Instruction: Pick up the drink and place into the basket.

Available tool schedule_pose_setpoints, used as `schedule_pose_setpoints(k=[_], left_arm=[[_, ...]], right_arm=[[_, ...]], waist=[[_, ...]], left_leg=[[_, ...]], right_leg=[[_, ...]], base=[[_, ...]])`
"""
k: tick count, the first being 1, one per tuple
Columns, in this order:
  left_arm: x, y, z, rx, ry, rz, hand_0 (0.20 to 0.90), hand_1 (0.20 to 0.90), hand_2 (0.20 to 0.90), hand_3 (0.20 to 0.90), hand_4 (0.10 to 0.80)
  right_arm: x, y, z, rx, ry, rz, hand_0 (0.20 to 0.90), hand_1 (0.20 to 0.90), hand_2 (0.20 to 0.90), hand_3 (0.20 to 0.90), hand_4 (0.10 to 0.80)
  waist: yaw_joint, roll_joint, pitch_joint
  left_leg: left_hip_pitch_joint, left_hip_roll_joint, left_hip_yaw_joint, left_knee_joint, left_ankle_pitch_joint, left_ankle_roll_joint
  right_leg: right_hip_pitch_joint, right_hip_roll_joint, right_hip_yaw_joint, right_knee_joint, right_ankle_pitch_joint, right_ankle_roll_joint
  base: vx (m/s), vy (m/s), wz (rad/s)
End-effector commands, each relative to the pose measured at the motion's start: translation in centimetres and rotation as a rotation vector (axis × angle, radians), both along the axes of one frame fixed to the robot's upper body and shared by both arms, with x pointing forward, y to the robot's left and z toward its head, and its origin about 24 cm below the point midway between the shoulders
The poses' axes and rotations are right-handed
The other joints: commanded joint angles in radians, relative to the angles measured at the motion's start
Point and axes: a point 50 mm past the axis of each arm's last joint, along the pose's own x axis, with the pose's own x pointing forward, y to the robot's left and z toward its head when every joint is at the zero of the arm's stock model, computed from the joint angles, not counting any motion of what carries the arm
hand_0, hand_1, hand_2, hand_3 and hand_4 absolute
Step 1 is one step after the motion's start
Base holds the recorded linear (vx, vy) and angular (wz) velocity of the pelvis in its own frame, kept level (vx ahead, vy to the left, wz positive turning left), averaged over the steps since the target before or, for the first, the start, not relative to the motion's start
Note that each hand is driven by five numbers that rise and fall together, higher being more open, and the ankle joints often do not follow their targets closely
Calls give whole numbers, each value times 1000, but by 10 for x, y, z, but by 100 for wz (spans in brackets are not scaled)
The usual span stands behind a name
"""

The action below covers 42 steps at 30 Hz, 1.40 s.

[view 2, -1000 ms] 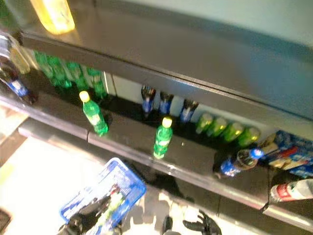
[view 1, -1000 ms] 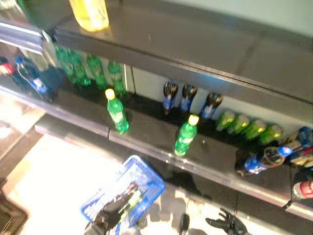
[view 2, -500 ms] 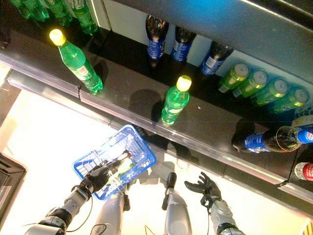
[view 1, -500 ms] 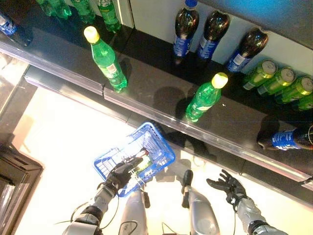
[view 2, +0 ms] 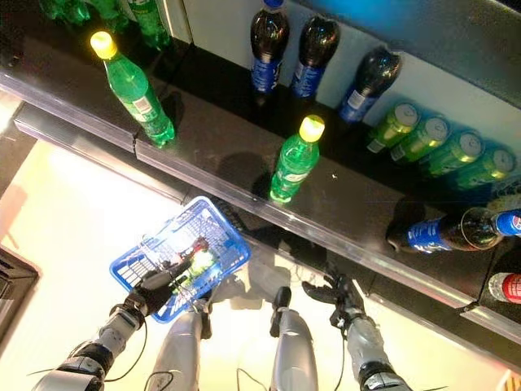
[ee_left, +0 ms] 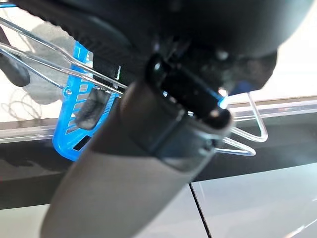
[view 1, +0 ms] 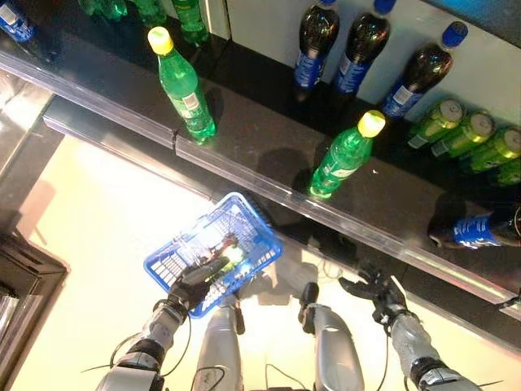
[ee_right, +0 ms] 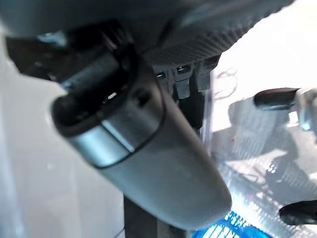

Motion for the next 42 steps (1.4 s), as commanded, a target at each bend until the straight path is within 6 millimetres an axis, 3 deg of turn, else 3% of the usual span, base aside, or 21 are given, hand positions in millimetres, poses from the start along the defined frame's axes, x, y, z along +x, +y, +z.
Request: schedule_pose_setpoints(k=[1, 14, 25, 42], left_arm=[[-13, 7, -1, -13, -48, -5, 300, 300, 300, 200, 100], [-11, 4, 4, -1, -68, -21, 300, 300, 300, 200, 100], [-14, 6, 4, 5, -71, -24, 300, 300, 300, 200, 100], [-20, 5, 0, -15, -67, 19, 300, 300, 300, 200, 100]], right_arm=[[10, 10, 18, -42, -131, 103, 900, 900, 900, 900, 800], [23, 63, 61, -374, -330, 516, 900, 900, 900, 900, 800], [27, 69, 110, -536, -573, 587, 900, 900, 900, 900, 800], [26, 59, 177, -173, -924, 323, 900, 900, 900, 900, 800]], waist=[[8, -24, -49], [-9, -28, -30], [-22, -23, -14], [-48, -16, 1]], left_leg=[[10, -5, 26, 111, -122, 3], [14, -24, 17, 114, -123, 16], [24, -28, 27, 110, -127, 27], [48, -26, 59, 122, -150, 53]], right_leg=[[-38, -13, 29, -15, 67, 48], [-44, -8, 36, 11, 52, 45], [-44, -4, 37, 20, 48, 48], [-53, -9, 46, 59, 60, 54]], base=[[0, 0, 0], [0, 0, 0], [1, -3, 1], [0, 0, 0]])
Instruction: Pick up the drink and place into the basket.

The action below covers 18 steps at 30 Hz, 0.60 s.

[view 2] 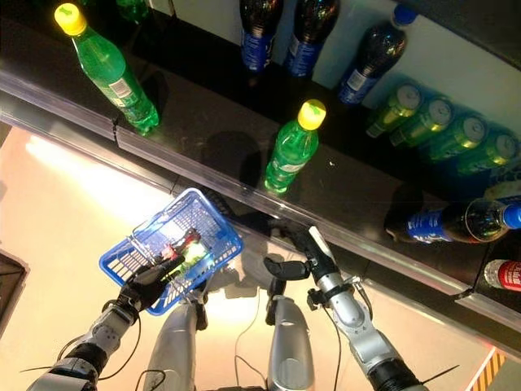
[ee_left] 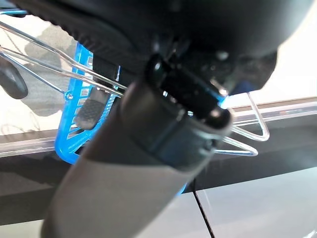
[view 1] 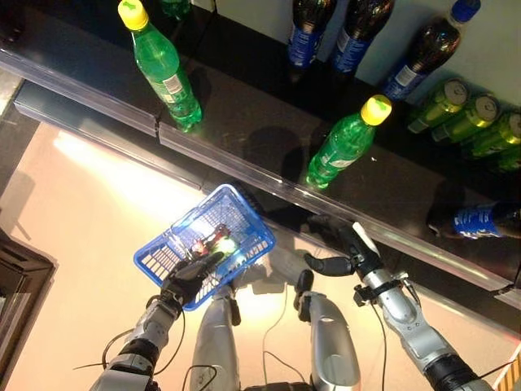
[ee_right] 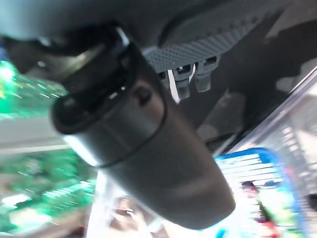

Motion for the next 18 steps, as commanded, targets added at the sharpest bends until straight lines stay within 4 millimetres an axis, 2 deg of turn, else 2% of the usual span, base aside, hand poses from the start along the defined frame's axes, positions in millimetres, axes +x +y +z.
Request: schedule_pose_setpoints(k=[1, 2, 3, 5, 9, 10, 11, 13, 14, 15, 18], left_arm=[[-24, -3, -9, -49, -43, -15, 300, 300, 300, 200, 100], [-25, -3, -10, -49, -41, -14, 300, 300, 300, 200, 100], [-26, -3, -11, -50, -36, -13, 300, 300, 300, 200, 100], [-26, -3, -11, -53, -33, -14, 300, 300, 300, 200, 100], [-27, -5, -13, -55, -28, -15, 300, 300, 300, 200, 100], [-28, -5, -13, -53, -27, -18, 300, 300, 300, 200, 100], [-29, -5, -13, -53, -23, -20, 300, 300, 300, 200, 100], [-30, -5, -14, -53, -21, -20, 300, 300, 300, 200, 100], [-29, -4, -14, -52, -22, -22, 300, 300, 300, 200, 100], [-30, -4, -14, -53, -20, -23, 300, 300, 300, 200, 100], [-32, -4, -16, -54, -19, -24, 300, 300, 300, 200, 100]], right_arm=[[8, -7, 76, 260, -364, -1, 900, 900, 900, 900, 800], [8, -7, 77, 289, -370, -1, 900, 900, 900, 900, 800], [8, -7, 79, 331, -379, -6, 900, 900, 900, 900, 800], [7, -8, 83, 372, -399, -13, 900, 900, 900, 900, 800], [7, -9, 91, 375, -448, -21, 900, 900, 900, 900, 800], [7, -9, 94, 369, -467, -21, 900, 900, 900, 900, 800], [7, -10, 96, 366, -474, -22, 900, 900, 900, 900, 800], [8, -10, 101, 358, -499, -19, 900, 900, 900, 900, 800], [8, -11, 105, 352, -514, -15, 900, 900, 900, 900, 800], [9, -12, 107, 349, -522, -14, 900, 900, 900, 900, 800], [10, -13, 114, 343, -552, -17, 900, 900, 900, 900, 800]], waist=[[4, -5, -62], [3, -5, -62], [1, -4, -61], [0, -2, -60], [-1, 3, -58], [0, 5, -58], [-1, 6, -57], [0, 8, -55], [2, 9, -54], [2, 10, -54], [5, 12, -56]], left_leg=[[59, -11, 72, 105, -146, 47], [60, -12, 74, 105, -147, 47], [73, -14, 69, 114, -173, 42], [74, -16, 71, 117, -177, 46], [83, -18, 76, 114, -179, 50], [76, -17, 85, 104, -153, 58], [88, -20, 76, 111, -179, 52], [90, -21, 76, 110, -177, 53], [83, -19, 86, 100, -151, 61], [94, -21, 77, 107, -176, 53], [94, -23, 75, 104, -174, 54]], right_leg=[[-53, 5, 45, 42, 72, 47], [-52, 5, 45, 43, 73, 47], [-45, 3, 53, 60, 52, 58], [-47, 1, 53, 66, 52, 59], [-44, -2, 53, 68, 54, 59], [-51, -1, 45, 56, 80, 48], [-44, -3, 52, 71, 59, 61], [-43, -4, 51, 70, 62, 60], [-48, -4, 41, 56, 86, 49], [-41, -6, 48, 69, 62, 61], [-41, -5, 46, 68, 63, 60]], base=[[0, 0, 0], [91, 12, 0], [91, 14, 0], [46, 8, 0], [-10, -1, 0], [0, 0, 0], [0, 0, 0], [20, 1, 1], [0, 0, 0], [0, 0, 0], [28, 2, 0]])
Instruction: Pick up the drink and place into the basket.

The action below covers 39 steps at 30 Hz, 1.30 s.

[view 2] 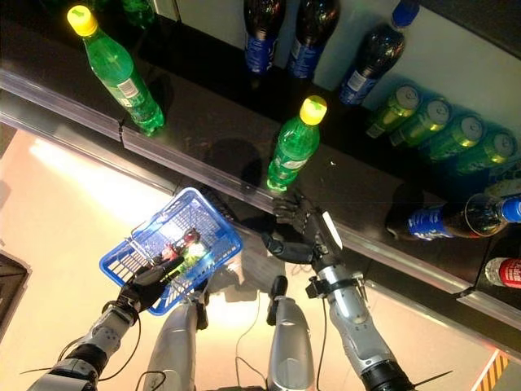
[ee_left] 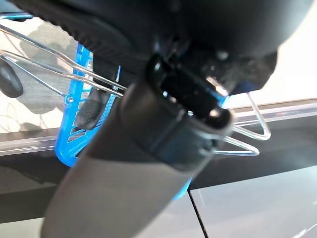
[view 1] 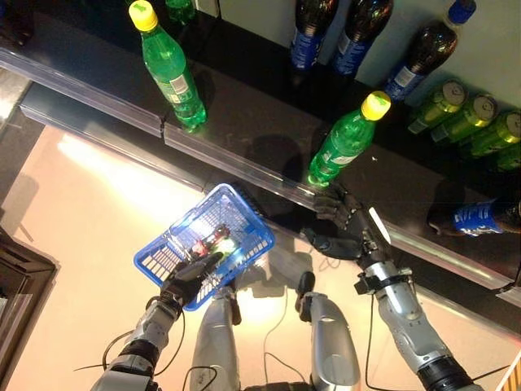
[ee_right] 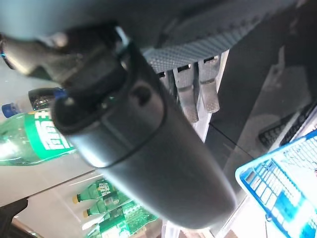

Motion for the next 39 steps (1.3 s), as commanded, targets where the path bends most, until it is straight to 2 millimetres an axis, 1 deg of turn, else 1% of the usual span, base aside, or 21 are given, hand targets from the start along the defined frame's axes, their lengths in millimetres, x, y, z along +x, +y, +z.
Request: schedule_pose_setpoints(k=[1, 2, 3, 4, 5, 6, 11, 12, 14, 15, 16, 17, 18, 19, 27, 34, 35, 37, 38, 39], left_arm=[[-31, -5, -15, -46, -22, -43, 300, 300, 300, 200, 100], [-31, -5, -15, -45, -20, -44, 300, 300, 300, 200, 100], [-31, -4, -15, -45, -21, -44, 300, 300, 300, 200, 100], [-32, -3, -15, -45, -18, -44, 300, 300, 300, 200, 100], [-32, -3, -16, -44, -16, -44, 300, 300, 300, 200, 100], [-34, -2, -16, -44, -12, -43, 300, 300, 300, 200, 100], [-36, 0, -17, -40, -12, -45, 300, 300, 300, 200, 100], [-35, 1, -17, -40, -15, -45, 300, 300, 300, 200, 100], [-35, 1, -16, -41, -15, -41, 300, 300, 300, 200, 100], [-35, 1, -17, -41, -13, -42, 300, 300, 300, 200, 100], [-35, 1, -17, -41, -12, -41, 300, 300, 300, 200, 100], [-35, 2, -16, -40, -11, -40, 300, 300, 300, 200, 100], [-36, 3, -17, -40, -10, -40, 300, 300, 300, 200, 100], [-36, 3, -17, -40, -8, -40, 300, 300, 300, 200, 100], [-36, 5, -16, -39, -12, -43, 300, 300, 300, 200, 100], [-33, 5, -15, -33, -9, -50, 300, 300, 300, 200, 100], [-32, 5, -14, -32, -12, -51, 300, 300, 300, 200, 100], [-31, 5, -13, -29, -13, -56, 300, 300, 300, 200, 100], [-31, 6, -13, -25, -12, -61, 300, 300, 300, 200, 100], [-31, 6, -13, -25, -13, -60, 300, 300, 300, 200, 100]], right_arm=[[7, -14, 93, 97, -469, -56, 900, 900, 900, 900, 800], [7, -15, 95, 97, -478, -62, 900, 900, 900, 900, 800], [8, -15, 97, 97, -487, -69, 900, 900, 900, 900, 800], [8, -16, 98, 95, -493, -76, 900, 900, 900, 900, 800], [8, -17, 100, 95, -502, -85, 900, 900, 900, 900, 800], [8, -19, 102, 93, -509, -93, 900, 900, 900, 900, 800], [7, -26, 111, 113, -561, -133, 900, 900, 900, 900, 800], [6, -28, 113, 118, -575, -142, 900, 900, 900, 900, 800], [5, -29, 116, 118, -592, -154, 900, 900, 900, 900, 800], [5, -30, 117, 121, -599, -157, 900, 900, 900, 900, 800], [4, -30, 119, 123, -605, -159, 900, 900, 900, 900, 800], [3, -31, 120, 121, -615, -166, 900, 900, 900, 900, 800], [2, -32, 121, 121, -619, -168, 900, 900, 900, 900, 800], [2, -33, 121, 119, -620, -171, 900, 900, 900, 900, 800], [2, -40, 123, 119, -630, -209, 900, 900, 900, 900, 800], [7, -36, 131, 83, -654, -174, 900, 900, 900, 900, 800], [8, -35, 133, 78, -659, -168, 900, 900, 900, 900, 800], [11, -33, 137, 60, -663, -152, 900, 900, 900, 900, 800], [13, -31, 140, 47, -664, -145, 900, 900, 900, 900, 800], [13, -31, 140, 47, -664, -144, 900, 900, 900, 900, 800]], waist=[[7, 14, -58], [7, 15, -58], [9, 15, -57], [9, 15, -57], [10, 15, -58], [10, 16, -57], [8, 16, -56], [7, 16, -53], [5, 17, -53], [4, 18, -53], [3, 18, -52], [3, 17, -52], [2, 17, -52], [1, 18, -53], [-2, 20, -48], [2, 22, -45], [3, 21, -43], [6, 21, -43], [10, 23, -44], [9, 23, -44]], left_leg=[[100, -17, 70, 62, -149, 36], [101, -17, 71, 62, -149, 36], [92, -14, 81, 55, -125, 44], [93, -15, 80, 54, -125, 45], [94, -16, 80, 52, -125, 46], [104, -18, 71, 61, -151, 39], [107, -18, 73, 57, -153, 43], [98, -16, 82, 51, -129, 51], [98, -16, 84, 50, -130, 52], [108, -19, 75, 57, -155, 45], [108, -20, 75, 58, -157, 46], [101, -18, 85, 51, -134, 54], [101, -18, 86, 51, -134, 55], [109, -20, 77, 58, -159, 48], [114, -25, 79, 54, -164, 55], [113, -27, 76, 53, -165, 56], [103, -24, 85, 46, -139, 64], [105, -26, 82, 43, -139, 64], [114, -30, 71, 49, -166, 58], [113, -30, 71, 49, -166, 58]], right_leg=[[-49, 9, 41, 54, 61, 51], [-48, 7, 40, 55, 61, 52], [-56, 6, 31, 46, 85, 41], [-57, 6, 30, 47, 87, 41], [-57, 6, 29, 48, 89, 42], [-51, 3, 36, 65, 66, 55], [-56, 3, 35, 72, 71, 58], [-64, 4, 28, 63, 94, 45], [-67, 4, 28, 65, 97, 47], [-61, 3, 37, 79, 75, 60], [-62, 3, 37, 81, 76, 61], [-69, 4, 29, 69, 100, 50], [-70, 4, 29, 70, 101, 50], [-64, 3, 37, 82, 80, 63], [-71, 3, 37, 91, 86, 67], [-75, 1, 32, 97, 91, 69], [-82, 1, 22, 83, 115, 55], [-82, 1, 19, 82, 115, 56], [-79, 0, 26, 100, 93, 71], [-79, 0, 26, 100, 93, 71]], base=[[0, 0, 0], [-58, -8, 0], [-57, -6, 0], [-53, -9, 2], [89, 5, 3], [86, 5, 4], [4, -1, 1], [-66, -10, -1], [4, 1, -1], [76, 11, 2], [0, 0, 0], [-60, -11, 1], [0, 0, 0], [75, 10, -2], [9, 2, 0], [-11, -3, 0], [-78, -22, 1], [-3, -15, 2], [72, -1, 4], [70, -6, 4]])
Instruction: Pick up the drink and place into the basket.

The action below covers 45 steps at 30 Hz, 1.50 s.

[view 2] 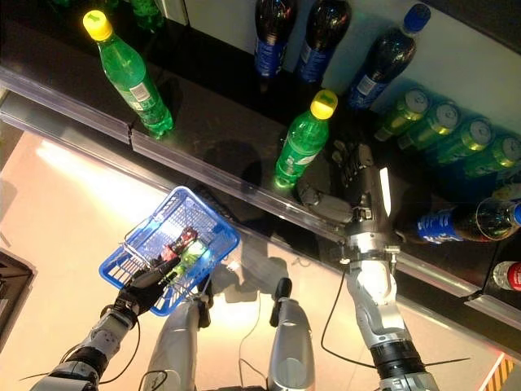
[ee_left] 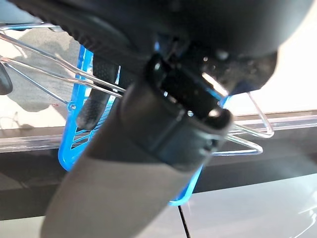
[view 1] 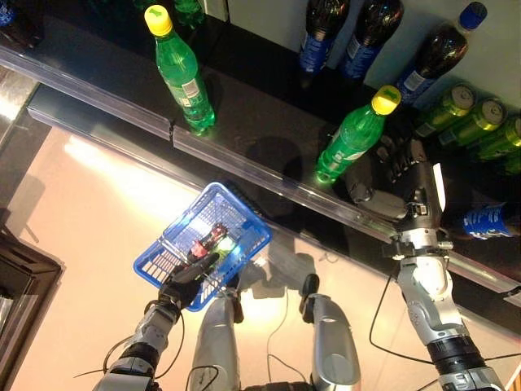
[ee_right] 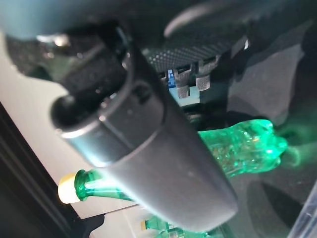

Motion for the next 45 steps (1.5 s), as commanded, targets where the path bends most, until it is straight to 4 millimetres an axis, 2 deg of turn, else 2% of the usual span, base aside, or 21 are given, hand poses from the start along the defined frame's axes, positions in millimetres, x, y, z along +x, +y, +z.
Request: schedule_pose_setpoints(k=[1, 5, 8, 10, 13, 14, 17, 19, 20, 23, 28, 32, 34, 35, 36, 37, 38, 39, 42, 43, 45], left_arm=[[-26, 3, -10, 5, -16, -99, 300, 300, 300, 200, 100], [-26, 4, -10, 12, -12, -114, 300, 300, 300, 200, 100], [-25, 3, -9, 17, -11, -124, 300, 300, 300, 200, 100], [-24, 2, -9, 18, -15, -127, 300, 300, 300, 200, 100], [-23, 3, -8, 18, -16, -129, 300, 300, 300, 200, 100], [-22, 3, -7, 19, -17, -130, 300, 300, 300, 200, 100], [-22, 3, -8, 20, -12, -135, 300, 300, 300, 200, 100], [-22, 3, -8, 22, -12, -140, 300, 300, 300, 200, 100], [-23, 3, -8, 23, -8, -144, 300, 300, 300, 200, 100], [-20, 2, -7, 27, -11, -151, 300, 300, 300, 200, 100], [-20, 3, -7, 30, -8, -169, 300, 300, 300, 200, 100], [-19, 2, -6, 35, -6, -179, 300, 300, 300, 200, 100], [-19, 2, -6, 36, -4, -182, 300, 300, 300, 200, 100], [-19, 2, -6, 39, -5, -186, 300, 300, 300, 200, 100], [-18, 2, -6, 41, -5, -188, 300, 300, 300, 200, 100], [-18, 1, -6, 43, -5, -194, 300, 300, 300, 200, 100], [-17, 1, -5, 43, -8, -195, 300, 300, 300, 200, 100], [-17, 0, -5, 43, -6, -201, 300, 300, 300, 200, 100], [-16, -1, -5, 42, -5, -208, 300, 300, 300, 200, 100], [-15, -1, -5, 42, -6, -209, 300, 300, 300, 200, 100], [-16, -2, -5, 43, -3, -212, 300, 300, 300, 200, 100]], right_arm=[[-6, 1, 68, -74, -326, 39, 900, 900, 900, 900, 800], [0, 2, 73, -91, -321, 43, 900, 900, 900, 900, 800], [3, 2, 78, -106, -320, 48, 900, 900, 900, 900, 800], [6, 3, 82, -118, -325, 53, 900, 900, 900, 900, 800], [7, 3, 85, -131, -328, 56, 900, 900, 900, 900, 800], [8, 5, 88, -137, -332, 58, 900, 900, 900, 900, 800], [10, 6, 89, -141, -331, 62, 900, 900, 900, 900, 800], [10, 7, 91, -151, -335, 66, 900, 900, 900, 900, 800], [11, 7, 91, -156, -333, 68, 900, 900, 900, 900, 800], [15, 10, 97, -180, -337, 80, 900, 900, 900, 900, 800], [21, 12, 99, -205, -316, 94, 900, 900, 900, 900, 800], [25, 13, 100, -216, -307, 105, 900, 900, 900, 900, 800], [26, 15, 101, -221, -302, 120, 900, 900, 900, 900, 800], [27, 17, 102, -225, -302, 132, 865, 865, 865, 859, 759], [28, 18, 103, -229, -304, 141, 695, 695, 695, 661, 561], [29, 21, 105, -229, -305, 159, 300, 300, 300, 200, 100], [29, 22, 106, -228, -307, 163, 300, 300, 300, 200, 100], [31, 23, 107, -222, -304, 170, 300, 300, 300, 200, 100], [34, 24, 107, -218, -295, 169, 300, 300, 300, 200, 100], [35, 25, 106, -218, -293, 169, 300, 300, 300, 200, 100], [35, 25, 104, -219, -287, 169, 300, 300, 300, 200, 100]], waist=[[13, 18, -47], [20, 18, -45], [25, 21, -44], [28, 22, -41], [30, 24, -41], [32, 23, -40], [35, 25, -43], [38, 24, -40], [40, 26, -43], [44, 27, -39], [52, 31, -42], [57, 31, -41], [60, 33, -43], [61, 33, -43], [62, 33, -42], [65, 35, -42], [66, 34, -40], [69, 36, -41], [72, 38, -43], [72, 37, -42], [73, 40, -43]], left_leg=[[131, -19, 48, -11, -121, 39], [123, -19, 53, -19, -97, 47], [132, -23, 40, -15, -123, 43], [124, -24, 46, -28, -95, 50], [133, -28, 36, -25, -120, 45], [123, -28, 45, -31, -95, 52], [135, -32, 33, -27, -120, 47], [127, -33, 42, -33, -96, 54], [137, -35, 31, -31, -121, 48], [126, -36, 39, -36, -96, 56], [138, -43, 25, -35, -122, 52], [130, -43, 33, -42, -96, 58], [141, -46, 22, -39, -119, 52], [142, -46, 22, -40, -119, 52], [142, -47, 22, -40, -119, 52], [143, -48, 20, -41, -119, 53], [134, -47, 29, -46, -94, 59], [145, -50, 19, -40, -122, 53], [143, -51, 18, -35, -124, 52], [133, -50, 28, -41, -97, 59], [144, -53, 18, -39, -121, 53]], right_leg=[[-92, 25, 26, 98, 97, 47], [-99, 23, 12, 86, 125, 35], [-97, 22, 19, 102, 104, 50], [-103, 24, 9, 85, 129, 35], [-100, 23, 18, 101, 111, 51], [-108, 22, 7, 90, 136, 38], [-99, 20, 15, 102, 117, 53], [-105, 17, 2, 89, 144, 39], [-99, 17, 11, 100, 123, 54], [-108, 17, 0, 88, 146, 39], [-100, 13, 6, 97, 130, 55], [-103, 10, -7, 81, 155, 39], [-97, 10, 3, 92, 135, 54], [-97, 9, 2, 91, 137, 54], [-96, 9, 1, 90, 138, 55], [-95, 8, -1, 90, 139, 55], [-100, 7, -11, 77, 160, 40], [-93, 4, -2, 91, 138, 54], [-94, -1, -4, 95, 141, 54], [-100, -2, -15, 81, 164, 38], [-93, -1, -6, 93, 143, 53]], base=[[0, 0, 0], [-13, -5, 0], [4, 1, 1], [-69, -5, 1], [30, 12, 6], [10, 5, 7], [28, -1, 4], [0, 0, 0], [0, 0, 0], [-1, 7, 4], [30, 8, 2], [-53, -3, 3], [74, 16, 2], [69, 12, 0], [-7, 1, 5], [-79, -8, 2], [-3, 6, 4], [-2, 9, 4], [4, 13, 3], [9, 11, 3], [46, 14, 7]])
